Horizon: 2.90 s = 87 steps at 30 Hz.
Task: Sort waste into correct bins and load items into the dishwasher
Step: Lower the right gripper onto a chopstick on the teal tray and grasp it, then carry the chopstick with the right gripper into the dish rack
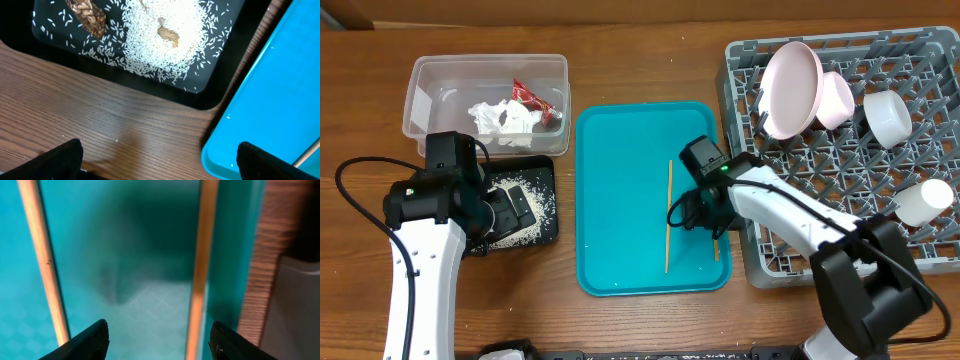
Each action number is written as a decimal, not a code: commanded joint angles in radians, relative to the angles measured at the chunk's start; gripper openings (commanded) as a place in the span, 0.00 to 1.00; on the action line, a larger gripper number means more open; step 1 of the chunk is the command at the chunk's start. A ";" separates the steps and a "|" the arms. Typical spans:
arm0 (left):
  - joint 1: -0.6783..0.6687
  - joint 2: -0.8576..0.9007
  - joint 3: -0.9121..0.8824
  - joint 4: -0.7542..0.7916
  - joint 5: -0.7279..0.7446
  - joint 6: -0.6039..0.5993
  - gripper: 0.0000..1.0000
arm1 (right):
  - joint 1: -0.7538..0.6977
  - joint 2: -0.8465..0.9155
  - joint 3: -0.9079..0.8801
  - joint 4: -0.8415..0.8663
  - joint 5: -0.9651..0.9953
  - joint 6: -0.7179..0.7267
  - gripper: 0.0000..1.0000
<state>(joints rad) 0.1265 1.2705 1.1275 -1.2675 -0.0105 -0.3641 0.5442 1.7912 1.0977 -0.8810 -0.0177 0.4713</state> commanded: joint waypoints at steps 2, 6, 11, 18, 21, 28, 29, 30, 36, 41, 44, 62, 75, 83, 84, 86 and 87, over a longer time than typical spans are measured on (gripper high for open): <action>0.006 0.005 0.008 0.001 0.008 -0.010 1.00 | 0.003 0.023 -0.003 0.006 0.016 0.011 0.67; 0.006 0.005 0.008 0.001 0.008 -0.010 1.00 | 0.003 0.023 -0.003 0.001 0.015 0.011 0.64; 0.006 0.005 0.008 0.001 0.008 -0.010 1.00 | 0.004 0.026 -0.006 -0.034 0.015 0.010 0.57; 0.006 0.005 0.008 0.001 0.008 -0.010 1.00 | 0.006 0.056 -0.017 -0.043 0.003 -0.018 0.53; 0.006 0.005 0.008 0.001 0.008 -0.010 1.00 | 0.006 0.058 -0.019 -0.045 -0.037 -0.078 0.49; 0.006 0.005 0.008 0.001 0.008 -0.010 1.00 | 0.006 0.062 -0.019 -0.047 -0.037 -0.079 0.44; 0.006 0.005 0.008 0.001 0.008 -0.010 1.00 | 0.006 0.063 -0.019 -0.048 -0.037 -0.079 0.40; 0.006 0.005 0.008 0.001 0.008 -0.010 1.00 | 0.006 0.063 -0.019 -0.048 -0.037 -0.079 0.38; 0.006 0.005 0.008 0.001 0.008 -0.010 1.00 | 0.006 0.063 -0.035 -0.048 -0.037 -0.080 0.23; 0.006 0.005 0.008 0.001 0.008 -0.010 1.00 | 0.006 0.064 -0.053 -0.041 -0.037 -0.079 0.20; 0.006 0.005 0.008 0.001 0.008 -0.010 1.00 | 0.006 0.064 -0.052 -0.040 -0.037 -0.079 0.17; 0.006 0.005 0.008 0.001 0.008 -0.010 1.00 | 0.006 0.064 -0.043 -0.061 -0.037 -0.079 0.05; 0.006 0.005 0.008 0.001 0.008 -0.010 1.00 | -0.035 -0.140 0.287 -0.295 0.111 -0.126 0.04; 0.006 0.005 0.008 0.001 0.008 -0.010 1.00 | -0.174 -0.229 0.343 -0.345 0.249 -0.232 0.04; 0.006 0.005 0.008 0.001 0.008 -0.010 1.00 | -0.195 -0.227 0.341 -0.350 0.240 -0.261 0.04; 0.006 0.005 0.008 0.001 0.008 -0.010 1.00 | -0.229 -0.227 0.326 -0.356 0.218 -0.317 0.04; 0.006 0.005 0.008 0.001 0.008 -0.010 1.00 | -0.246 -0.227 0.314 -0.356 0.211 -0.334 0.04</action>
<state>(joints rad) 0.1265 1.2705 1.1275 -1.2671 -0.0105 -0.3641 0.3416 1.5631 1.4319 -1.2343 0.1810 0.2420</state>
